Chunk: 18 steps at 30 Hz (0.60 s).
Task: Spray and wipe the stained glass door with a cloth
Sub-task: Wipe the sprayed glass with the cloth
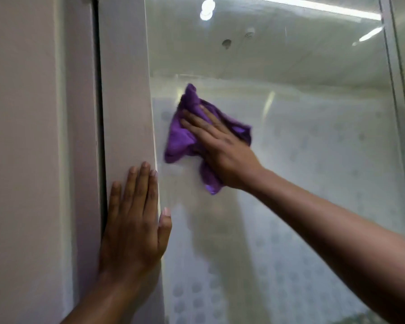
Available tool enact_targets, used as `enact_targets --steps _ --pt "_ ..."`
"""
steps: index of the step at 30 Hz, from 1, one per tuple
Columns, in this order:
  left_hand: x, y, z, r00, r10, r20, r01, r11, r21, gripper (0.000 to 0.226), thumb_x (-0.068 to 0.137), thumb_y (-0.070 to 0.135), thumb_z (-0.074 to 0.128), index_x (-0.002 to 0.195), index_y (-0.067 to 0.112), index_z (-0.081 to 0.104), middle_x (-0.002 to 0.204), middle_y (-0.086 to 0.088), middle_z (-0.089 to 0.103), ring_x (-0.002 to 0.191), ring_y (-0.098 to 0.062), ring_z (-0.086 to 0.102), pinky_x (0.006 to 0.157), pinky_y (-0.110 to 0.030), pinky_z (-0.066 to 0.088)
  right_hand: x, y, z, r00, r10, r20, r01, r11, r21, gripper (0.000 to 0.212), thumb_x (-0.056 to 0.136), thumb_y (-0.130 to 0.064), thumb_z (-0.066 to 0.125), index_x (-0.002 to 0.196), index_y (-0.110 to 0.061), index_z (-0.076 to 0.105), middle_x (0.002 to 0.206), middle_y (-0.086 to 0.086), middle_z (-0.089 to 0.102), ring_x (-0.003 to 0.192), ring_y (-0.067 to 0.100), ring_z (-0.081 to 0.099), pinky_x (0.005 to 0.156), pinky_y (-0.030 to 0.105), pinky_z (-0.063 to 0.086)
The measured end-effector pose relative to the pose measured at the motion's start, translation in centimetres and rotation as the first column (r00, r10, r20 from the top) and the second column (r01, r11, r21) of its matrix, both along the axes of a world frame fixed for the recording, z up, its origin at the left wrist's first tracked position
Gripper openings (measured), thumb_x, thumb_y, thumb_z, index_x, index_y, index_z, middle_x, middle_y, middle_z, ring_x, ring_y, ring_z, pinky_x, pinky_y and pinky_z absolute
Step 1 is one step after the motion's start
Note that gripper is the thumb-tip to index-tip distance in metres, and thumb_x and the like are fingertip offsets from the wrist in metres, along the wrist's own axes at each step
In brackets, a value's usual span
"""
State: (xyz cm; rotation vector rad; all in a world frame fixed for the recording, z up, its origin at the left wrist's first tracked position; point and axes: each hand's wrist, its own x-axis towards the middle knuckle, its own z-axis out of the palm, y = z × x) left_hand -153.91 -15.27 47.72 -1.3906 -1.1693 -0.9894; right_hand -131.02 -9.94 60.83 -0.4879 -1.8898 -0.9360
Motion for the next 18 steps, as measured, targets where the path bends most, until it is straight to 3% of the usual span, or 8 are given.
enact_targets --steps 2,4,6,8,10,12,14,18 --pt "0.0 0.0 0.0 1.000 0.001 0.008 -0.001 1.000 0.001 0.074 0.099 0.032 0.035 0.164 -0.003 0.030 0.175 -0.020 0.023 0.163 -0.037 0.025 0.133 -0.058 0.016 4.4 1.1 0.6 0.994 -0.047 -0.096 0.045 0.999 -0.019 0.053 0.108 -0.009 0.053 0.159 -0.014 0.042 0.170 0.003 0.035 0.161 0.024 0.021 0.131 0.046 0.017" --pt "0.0 0.2 0.0 1.000 0.003 0.008 -0.003 1.000 0.004 0.074 0.100 0.032 0.035 0.165 -0.002 0.029 0.176 -0.019 0.022 0.164 -0.036 0.023 0.134 -0.057 0.014 8.4 1.9 0.4 0.932 -0.074 -0.354 0.044 0.995 -0.092 0.057 0.103 -0.002 0.052 0.159 -0.012 0.041 0.170 0.005 0.034 0.160 0.026 0.022 0.130 0.048 0.017" --pt "-0.1 0.4 0.0 1.000 -0.001 0.005 0.001 1.000 0.009 0.074 0.100 0.033 0.035 0.165 -0.001 0.027 0.177 -0.018 0.020 0.165 -0.034 0.020 0.135 -0.055 0.011 11.1 2.6 -1.0 0.788 -0.093 -0.608 -0.005 0.988 -0.157 0.061 0.098 0.004 0.047 0.158 -0.006 0.041 0.169 0.011 0.034 0.159 0.031 0.025 0.130 0.049 0.017" --pt "0.0 0.5 -0.1 1.000 -0.007 0.008 0.007 1.000 0.015 0.074 0.101 0.033 0.036 0.166 -0.001 0.026 0.177 -0.018 0.019 0.165 -0.033 0.018 0.135 -0.054 0.009 11.6 3.0 -2.9 0.589 -0.125 -0.798 -0.056 0.979 -0.195 0.060 0.098 0.003 0.043 0.158 -0.002 0.040 0.168 0.016 0.035 0.157 0.037 0.027 0.130 0.050 0.017" --pt "0.1 0.6 0.0 1.000 -0.017 0.009 0.016 1.000 0.016 0.074 0.101 0.033 0.036 0.166 -0.001 0.026 0.177 -0.017 0.019 0.165 -0.033 0.017 0.135 -0.055 0.010 10.1 3.0 -4.9 0.390 -0.166 -0.906 -0.093 0.972 -0.218 0.060 0.101 -0.002 0.045 0.160 -0.004 0.036 0.170 0.014 0.032 0.157 0.041 0.025 0.130 0.049 0.016" --pt "0.1 0.5 -0.1 1.000 -0.021 0.013 0.021 1.000 0.008 0.076 0.099 0.031 0.036 0.167 0.001 0.024 0.178 -0.016 0.017 0.166 -0.033 0.016 0.134 -0.058 0.013 6.8 2.4 -6.1 0.304 -0.195 -0.933 -0.082 0.970 -0.230 0.061 0.102 -0.005 0.049 0.162 -0.007 0.034 0.172 0.010 0.029 0.159 0.041 0.022 0.130 0.049 0.014" --pt "0.2 0.3 0.0 0.999 -0.029 0.019 0.030 1.000 -0.007 0.078 0.095 0.028 0.037 0.168 0.002 0.023 0.179 -0.015 0.016 0.166 -0.033 0.016 0.132 -0.060 0.017 2.7 1.6 -6.3 0.354 -0.165 -0.921 -0.069 0.977 -0.201 0.061 0.103 -0.007 0.050 0.162 -0.010 0.034 0.172 0.007 0.028 0.160 0.039 0.018 0.131 0.049 0.010" --pt "0.4 -0.4 0.1 0.999 -0.047 0.028 0.048 0.998 -0.040 0.079 0.093 0.026 0.037 0.167 0.002 0.024 0.178 -0.015 0.018 0.165 -0.034 0.018 0.131 -0.061 0.021 -3.3 -0.1 -8.5 0.711 -0.061 -0.701 -0.044 0.991 -0.130 0.063 0.099 -0.013 0.049 0.161 -0.014 0.038 0.172 0.003 0.029 0.162 0.028 0.017 0.132 0.046 0.005"
